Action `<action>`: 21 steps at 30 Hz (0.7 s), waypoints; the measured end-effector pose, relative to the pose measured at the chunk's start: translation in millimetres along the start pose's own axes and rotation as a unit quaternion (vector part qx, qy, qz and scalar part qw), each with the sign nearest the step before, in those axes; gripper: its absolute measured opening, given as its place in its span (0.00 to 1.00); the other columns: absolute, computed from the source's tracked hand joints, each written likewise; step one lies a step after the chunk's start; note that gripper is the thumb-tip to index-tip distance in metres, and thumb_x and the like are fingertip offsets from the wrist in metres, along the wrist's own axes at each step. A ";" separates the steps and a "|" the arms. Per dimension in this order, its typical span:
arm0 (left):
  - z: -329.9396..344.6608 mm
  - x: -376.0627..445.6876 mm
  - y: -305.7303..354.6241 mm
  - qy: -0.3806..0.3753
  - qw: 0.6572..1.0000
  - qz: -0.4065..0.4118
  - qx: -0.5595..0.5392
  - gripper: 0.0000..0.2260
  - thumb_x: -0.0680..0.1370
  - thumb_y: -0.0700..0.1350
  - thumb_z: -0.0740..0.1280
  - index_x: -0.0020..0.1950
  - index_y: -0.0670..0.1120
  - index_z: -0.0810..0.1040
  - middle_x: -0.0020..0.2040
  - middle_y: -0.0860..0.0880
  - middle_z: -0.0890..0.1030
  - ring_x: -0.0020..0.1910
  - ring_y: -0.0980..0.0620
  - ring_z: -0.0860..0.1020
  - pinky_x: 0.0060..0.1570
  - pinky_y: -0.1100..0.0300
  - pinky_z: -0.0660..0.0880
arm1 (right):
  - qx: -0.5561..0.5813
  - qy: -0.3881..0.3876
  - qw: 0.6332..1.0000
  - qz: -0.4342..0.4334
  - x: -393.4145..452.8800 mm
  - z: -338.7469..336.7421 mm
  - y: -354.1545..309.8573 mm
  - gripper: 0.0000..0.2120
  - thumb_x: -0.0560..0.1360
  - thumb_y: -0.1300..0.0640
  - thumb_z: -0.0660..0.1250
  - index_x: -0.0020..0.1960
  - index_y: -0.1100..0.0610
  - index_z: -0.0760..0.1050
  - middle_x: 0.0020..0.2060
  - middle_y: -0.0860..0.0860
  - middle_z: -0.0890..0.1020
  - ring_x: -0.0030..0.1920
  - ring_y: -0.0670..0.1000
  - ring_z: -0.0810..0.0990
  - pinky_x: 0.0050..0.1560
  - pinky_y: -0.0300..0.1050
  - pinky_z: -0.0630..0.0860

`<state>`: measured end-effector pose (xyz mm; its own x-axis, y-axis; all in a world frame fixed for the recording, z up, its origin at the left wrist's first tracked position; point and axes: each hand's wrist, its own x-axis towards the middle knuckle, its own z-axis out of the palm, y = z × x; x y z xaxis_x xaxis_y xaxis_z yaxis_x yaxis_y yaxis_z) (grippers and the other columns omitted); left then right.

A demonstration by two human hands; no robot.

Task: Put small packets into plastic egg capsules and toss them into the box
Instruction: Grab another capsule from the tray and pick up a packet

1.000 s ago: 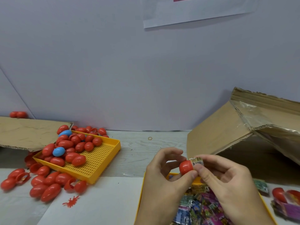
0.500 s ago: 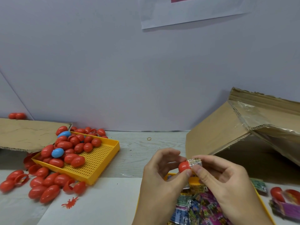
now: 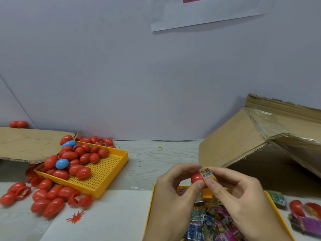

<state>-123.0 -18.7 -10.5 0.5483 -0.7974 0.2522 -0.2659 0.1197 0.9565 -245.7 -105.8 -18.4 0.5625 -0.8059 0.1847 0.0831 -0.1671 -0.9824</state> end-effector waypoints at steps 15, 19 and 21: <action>-1.0 0.5 -0.5 0.002 1.000 0.015 -0.008 0.16 0.69 0.31 0.76 0.48 0.50 0.82 0.45 0.56 0.85 0.49 0.59 0.82 0.46 0.68 0.77 | 0.014 -0.012 1.000 -0.006 2.0 -3.9 3.5 0.17 0.61 0.53 0.73 0.49 0.43 0.84 0.46 0.45 0.85 0.50 0.41 0.82 0.44 0.33 0.79; -1.5 1.0 -2.8 0.000 1.000 0.024 -0.006 0.16 0.68 0.30 0.76 0.45 0.51 0.82 0.44 0.55 0.85 0.47 0.58 0.82 0.44 0.67 0.78 | 0.000 -0.014 1.000 -0.007 2.0 -3.8 2.6 0.18 0.60 0.52 0.74 0.50 0.42 0.83 0.45 0.47 0.85 0.48 0.44 0.83 0.45 0.34 0.78; -1.6 1.6 -3.7 -0.003 1.000 0.026 0.001 0.16 0.69 0.31 0.76 0.44 0.53 0.83 0.43 0.56 0.85 0.48 0.58 0.82 0.46 0.65 0.78 | -0.001 -0.014 1.000 -0.004 2.6 -4.0 3.1 0.19 0.60 0.51 0.74 0.50 0.41 0.83 0.45 0.48 0.85 0.48 0.45 0.83 0.46 0.38 0.80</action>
<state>-119.9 -19.6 -13.4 0.5285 -0.7940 0.3004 -0.2954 0.1597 0.9419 -247.2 -110.7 -20.9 0.5839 -0.7887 0.1923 0.0866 -0.1750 -0.9808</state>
